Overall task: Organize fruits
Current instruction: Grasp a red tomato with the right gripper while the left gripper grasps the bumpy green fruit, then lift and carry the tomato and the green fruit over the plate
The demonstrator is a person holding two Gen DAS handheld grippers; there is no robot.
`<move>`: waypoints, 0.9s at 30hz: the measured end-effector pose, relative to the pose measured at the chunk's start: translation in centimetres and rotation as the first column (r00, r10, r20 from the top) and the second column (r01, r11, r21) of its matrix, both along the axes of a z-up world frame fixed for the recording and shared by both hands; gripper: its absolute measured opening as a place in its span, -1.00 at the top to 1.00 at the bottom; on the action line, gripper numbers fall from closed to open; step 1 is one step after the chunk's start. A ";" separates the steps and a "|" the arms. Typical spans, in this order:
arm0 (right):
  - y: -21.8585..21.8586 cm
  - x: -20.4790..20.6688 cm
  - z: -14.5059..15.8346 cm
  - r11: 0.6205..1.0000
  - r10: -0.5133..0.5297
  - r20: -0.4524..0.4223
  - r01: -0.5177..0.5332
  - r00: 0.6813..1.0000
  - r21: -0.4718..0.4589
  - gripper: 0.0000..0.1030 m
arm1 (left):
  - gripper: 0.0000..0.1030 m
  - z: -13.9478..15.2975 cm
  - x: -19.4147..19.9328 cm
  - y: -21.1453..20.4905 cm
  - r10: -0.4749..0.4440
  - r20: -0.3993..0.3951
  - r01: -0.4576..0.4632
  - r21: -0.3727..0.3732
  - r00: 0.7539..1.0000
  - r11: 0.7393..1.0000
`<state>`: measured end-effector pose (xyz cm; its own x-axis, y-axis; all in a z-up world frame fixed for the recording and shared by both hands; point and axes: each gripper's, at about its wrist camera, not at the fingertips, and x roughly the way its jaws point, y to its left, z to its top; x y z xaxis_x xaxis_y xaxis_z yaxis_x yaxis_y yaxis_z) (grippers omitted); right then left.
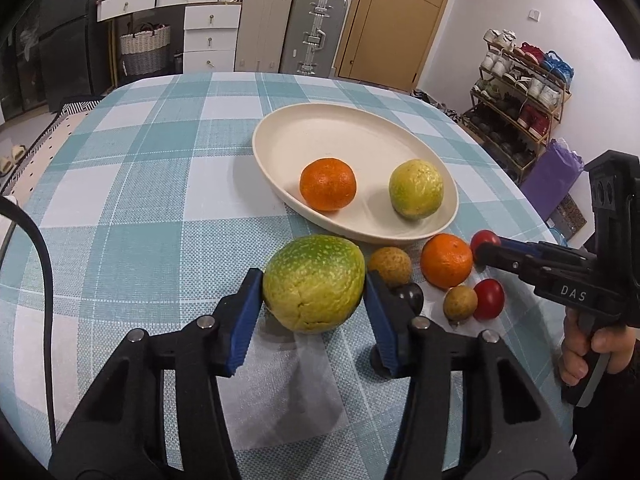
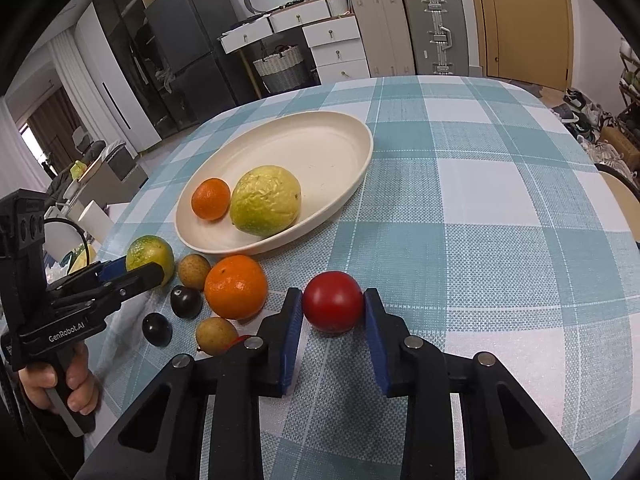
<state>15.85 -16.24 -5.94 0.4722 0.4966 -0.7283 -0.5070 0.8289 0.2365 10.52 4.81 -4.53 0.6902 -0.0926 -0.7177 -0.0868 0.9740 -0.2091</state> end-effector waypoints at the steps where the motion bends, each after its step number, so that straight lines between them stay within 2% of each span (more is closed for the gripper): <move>1: -0.1 0.0 0.0 1.000 0.000 -0.001 0.000 1.000 0.002 0.39 | 0.06 0.1 -0.1 0.0 -0.002 0.006 0.002 0.002 1.000 1.000; 9: -0.1 -0.4 0.3 1.000 0.006 0.013 -0.007 1.000 0.015 0.40 | 0.06 1.0 -0.7 0.3 -0.001 0.044 0.001 -0.005 0.999 1.000; 14: -0.9 -0.7 1.4 0.998 -0.005 0.037 0.003 0.999 0.063 0.40 | 0.06 2.0 -1.3 0.7 0.013 0.079 -0.012 -0.011 0.997 1.000; 27: -0.5 -1.4 4.6 0.995 0.014 0.097 -0.023 0.995 0.097 0.40 | 0.06 5.2 -2.2 0.4 0.004 0.143 -0.003 -0.005 0.990 1.000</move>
